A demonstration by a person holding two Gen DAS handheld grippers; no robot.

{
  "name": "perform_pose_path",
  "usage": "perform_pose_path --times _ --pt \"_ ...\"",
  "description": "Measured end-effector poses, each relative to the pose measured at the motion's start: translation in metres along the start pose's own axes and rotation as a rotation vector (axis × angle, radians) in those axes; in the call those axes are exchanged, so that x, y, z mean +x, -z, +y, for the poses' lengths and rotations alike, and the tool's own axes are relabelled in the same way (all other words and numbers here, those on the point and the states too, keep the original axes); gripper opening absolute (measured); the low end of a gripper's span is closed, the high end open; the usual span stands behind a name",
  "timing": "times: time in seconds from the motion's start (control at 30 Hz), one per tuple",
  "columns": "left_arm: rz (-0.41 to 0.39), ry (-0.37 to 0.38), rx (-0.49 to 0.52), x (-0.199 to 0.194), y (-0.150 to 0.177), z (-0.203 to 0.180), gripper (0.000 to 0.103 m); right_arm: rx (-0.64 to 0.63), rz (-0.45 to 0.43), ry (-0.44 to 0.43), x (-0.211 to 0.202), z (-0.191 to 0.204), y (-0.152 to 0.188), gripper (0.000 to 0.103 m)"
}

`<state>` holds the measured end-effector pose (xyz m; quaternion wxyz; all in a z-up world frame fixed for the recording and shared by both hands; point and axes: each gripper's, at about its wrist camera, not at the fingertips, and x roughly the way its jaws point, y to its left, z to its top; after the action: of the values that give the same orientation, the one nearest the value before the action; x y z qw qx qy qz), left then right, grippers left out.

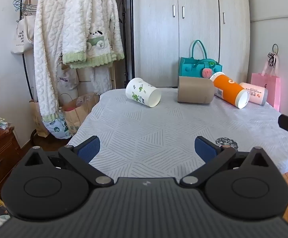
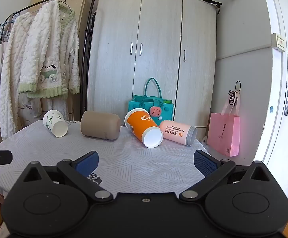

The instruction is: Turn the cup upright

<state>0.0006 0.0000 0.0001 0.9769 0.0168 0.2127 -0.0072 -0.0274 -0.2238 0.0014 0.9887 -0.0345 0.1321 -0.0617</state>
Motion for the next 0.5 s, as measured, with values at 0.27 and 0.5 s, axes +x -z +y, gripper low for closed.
perform_pose_path --times 0.27,0.5 --pt "-0.026 -0.001 -0.043 -0.0048 -0.0020 0.0050 0.103 -0.001 0.001 0.000 0.0009 0.0005 0.0004 0.103" --pt "-0.034 -0.014 -0.031 -0.0018 0.0040 0.0001 0.103 -0.007 0.007 0.001 0.0012 0.0054 0.0049 0.103"
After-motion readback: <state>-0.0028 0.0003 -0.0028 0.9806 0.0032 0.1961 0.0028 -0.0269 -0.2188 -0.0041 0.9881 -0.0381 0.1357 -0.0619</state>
